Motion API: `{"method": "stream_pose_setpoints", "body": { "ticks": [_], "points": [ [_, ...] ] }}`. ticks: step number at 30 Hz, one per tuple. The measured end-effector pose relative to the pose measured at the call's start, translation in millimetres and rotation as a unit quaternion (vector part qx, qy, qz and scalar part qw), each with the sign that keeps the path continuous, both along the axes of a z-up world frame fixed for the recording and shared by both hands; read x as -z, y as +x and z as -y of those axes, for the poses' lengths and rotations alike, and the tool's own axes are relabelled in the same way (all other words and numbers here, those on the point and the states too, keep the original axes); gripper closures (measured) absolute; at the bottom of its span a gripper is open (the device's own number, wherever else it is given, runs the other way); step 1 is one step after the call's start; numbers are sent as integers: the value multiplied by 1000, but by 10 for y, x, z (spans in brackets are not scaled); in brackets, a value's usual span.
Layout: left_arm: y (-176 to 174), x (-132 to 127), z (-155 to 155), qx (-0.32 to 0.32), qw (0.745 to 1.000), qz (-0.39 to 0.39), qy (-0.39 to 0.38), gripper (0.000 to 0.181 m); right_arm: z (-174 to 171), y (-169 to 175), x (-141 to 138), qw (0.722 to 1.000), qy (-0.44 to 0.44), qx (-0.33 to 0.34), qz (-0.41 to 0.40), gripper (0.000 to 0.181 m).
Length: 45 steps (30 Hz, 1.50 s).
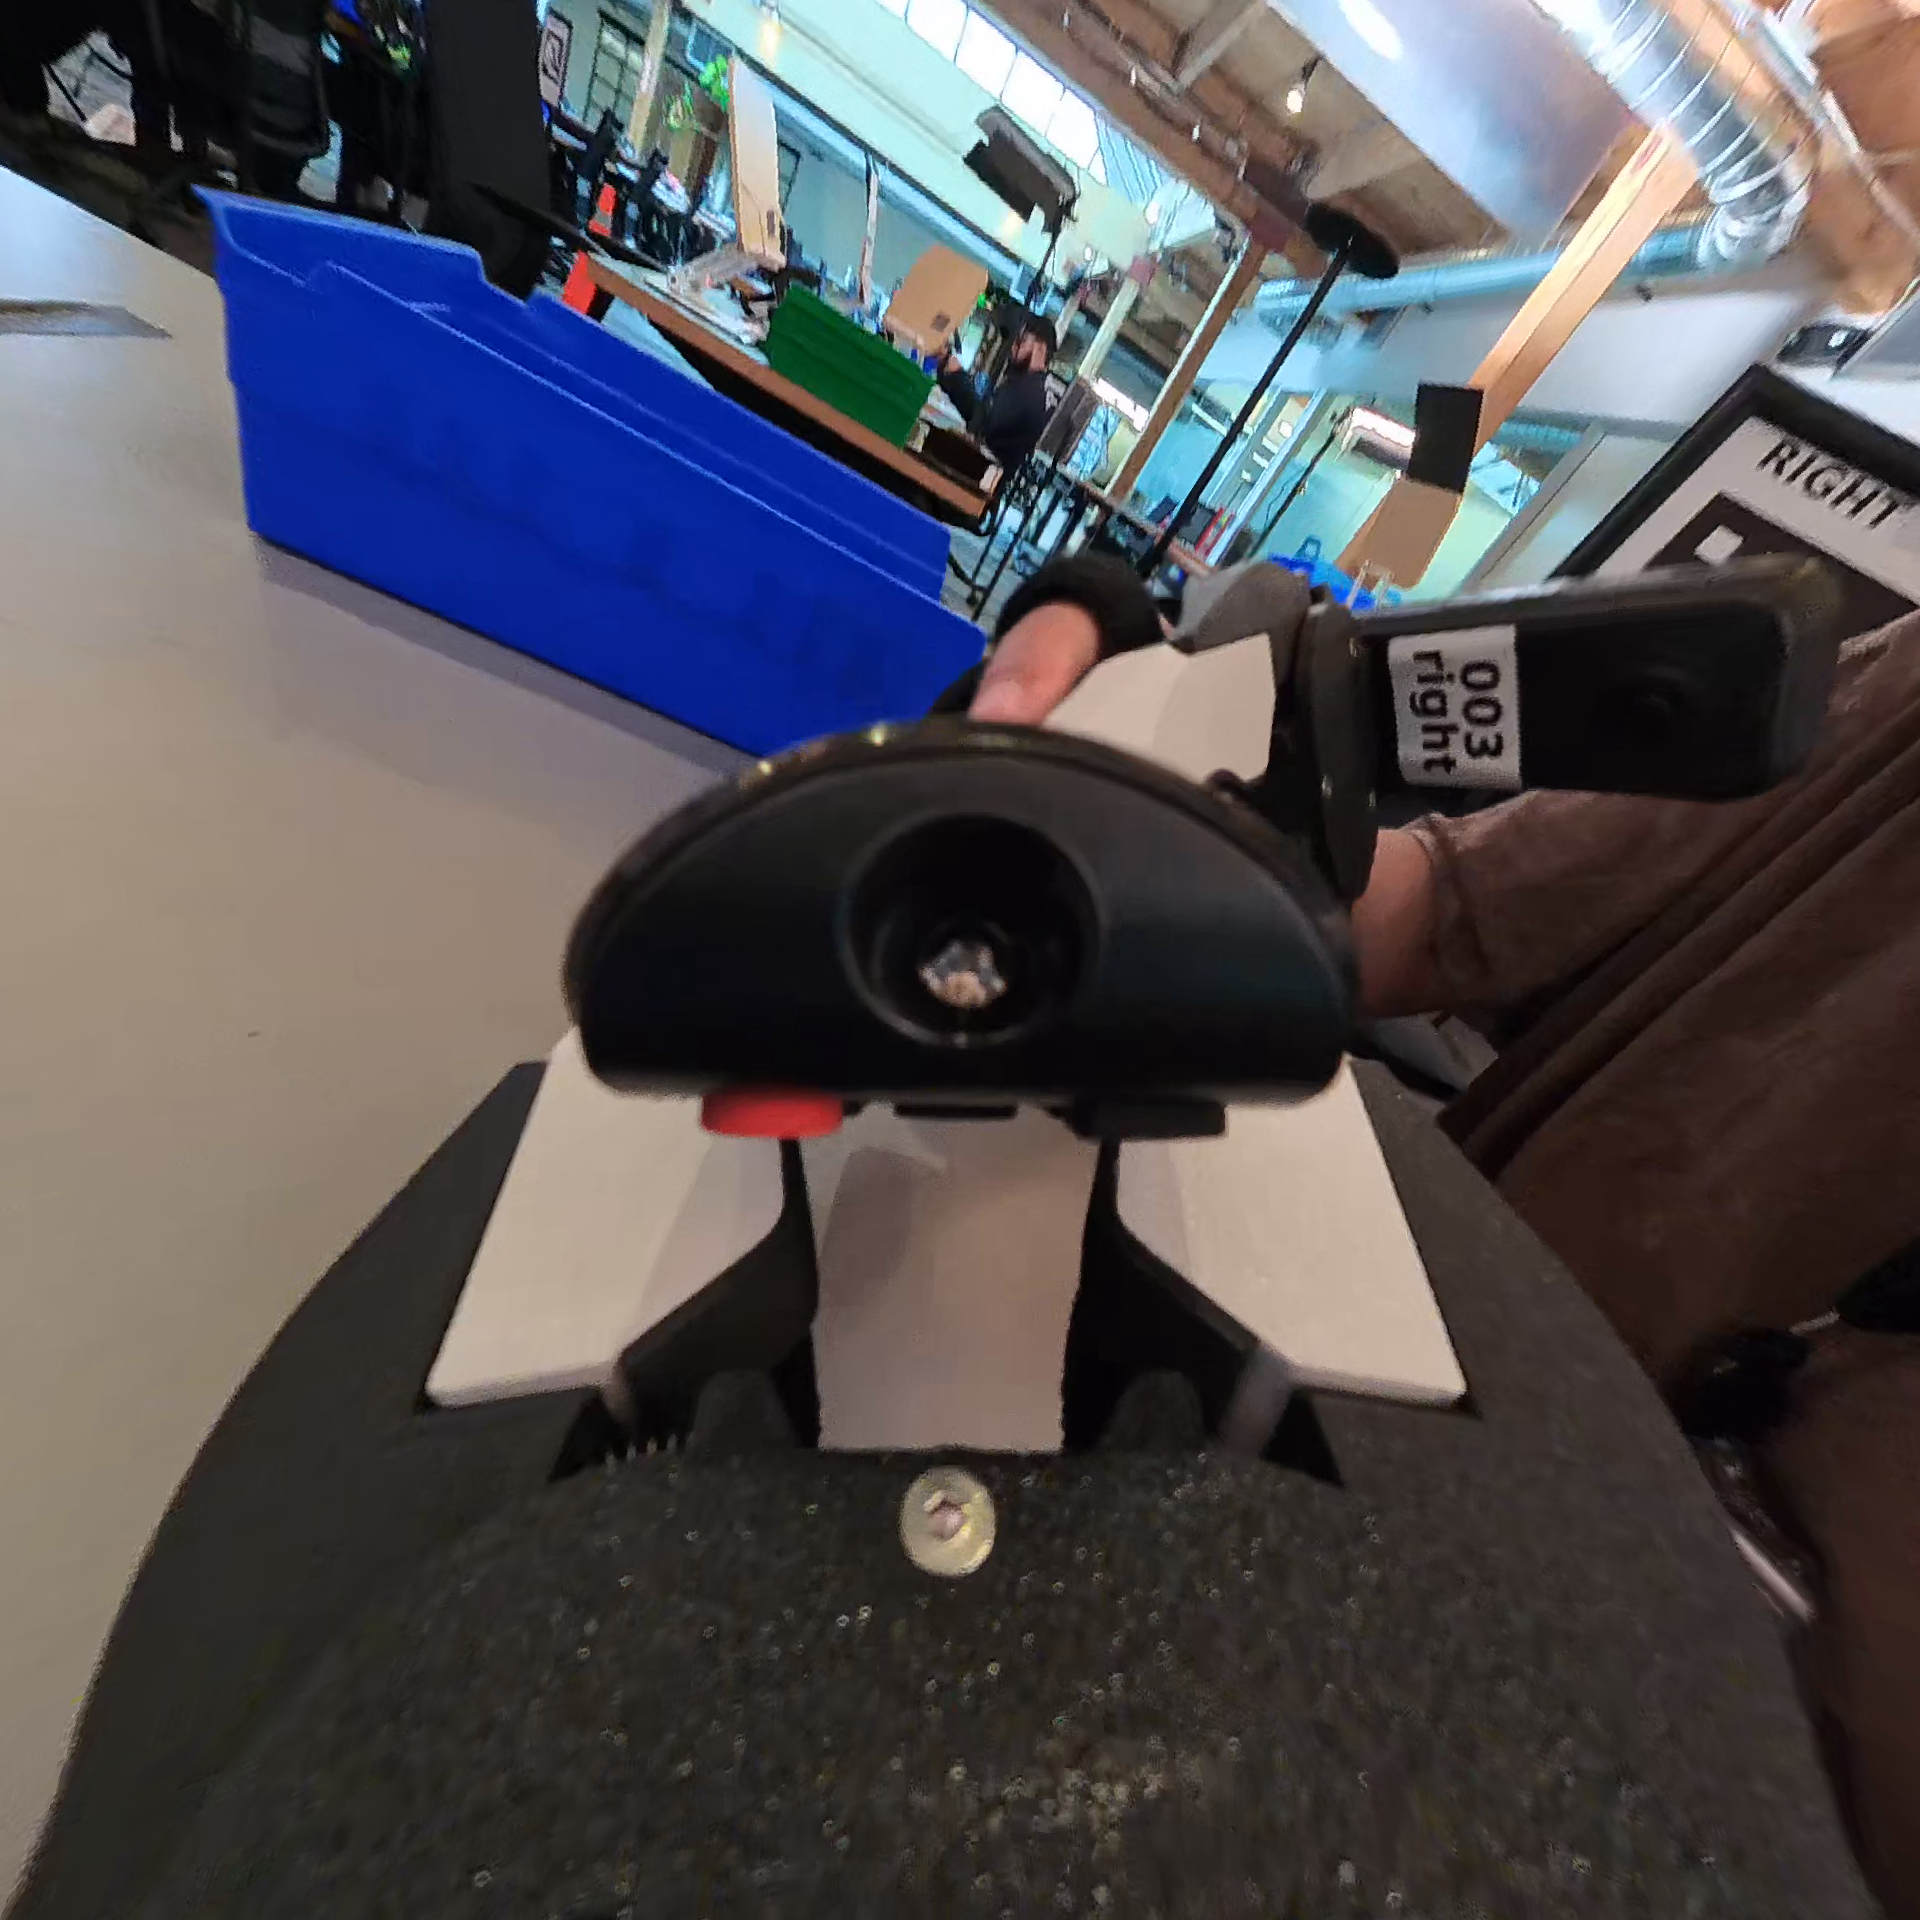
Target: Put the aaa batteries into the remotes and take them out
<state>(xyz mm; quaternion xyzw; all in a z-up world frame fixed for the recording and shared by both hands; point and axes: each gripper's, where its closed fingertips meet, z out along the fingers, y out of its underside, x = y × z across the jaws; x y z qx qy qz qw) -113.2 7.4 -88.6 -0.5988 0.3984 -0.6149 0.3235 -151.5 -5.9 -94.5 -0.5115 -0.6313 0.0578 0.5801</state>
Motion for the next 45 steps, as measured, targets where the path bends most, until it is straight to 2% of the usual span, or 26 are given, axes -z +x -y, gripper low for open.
{"method": "stream_pose_setpoints", "body": {
  "ticks": [3, 7, 18, 20, 21, 22, 45],
  "points": [
    [58, 29, 78, 11, 1000, -10, 7, 121, 6, -7, 26, 1000, -24, -4, -5, 111],
    [89, 59, 149, 26, 999, -21, 14, 121, 71, -60, 16, 999, -30, -16, -7, 109],
    [104, 114, 196, 31, 999, -32, 18, 122, 113, -35, 71, 998, -57, -11, 29, 119],
    [105, 165, 209, 33, 997, -55, 41, 122, 114, -5, 75, 997, -65, -9, 34, 125],
    [110, 167, 232, 39, 997, -55, 34, 122, 108, 29, 63, 998, -51, -9, 40, 135],
    [120, 153, 236, 36, 998, -47, 30, 123, 110, 32, 53, 998, -52, -8, 35, 137],
    [143, 138, 215, 32, 999, -28, -6, 123, 48, 64, 57, 998, -52, 11, 44, 142]
  ]
}}
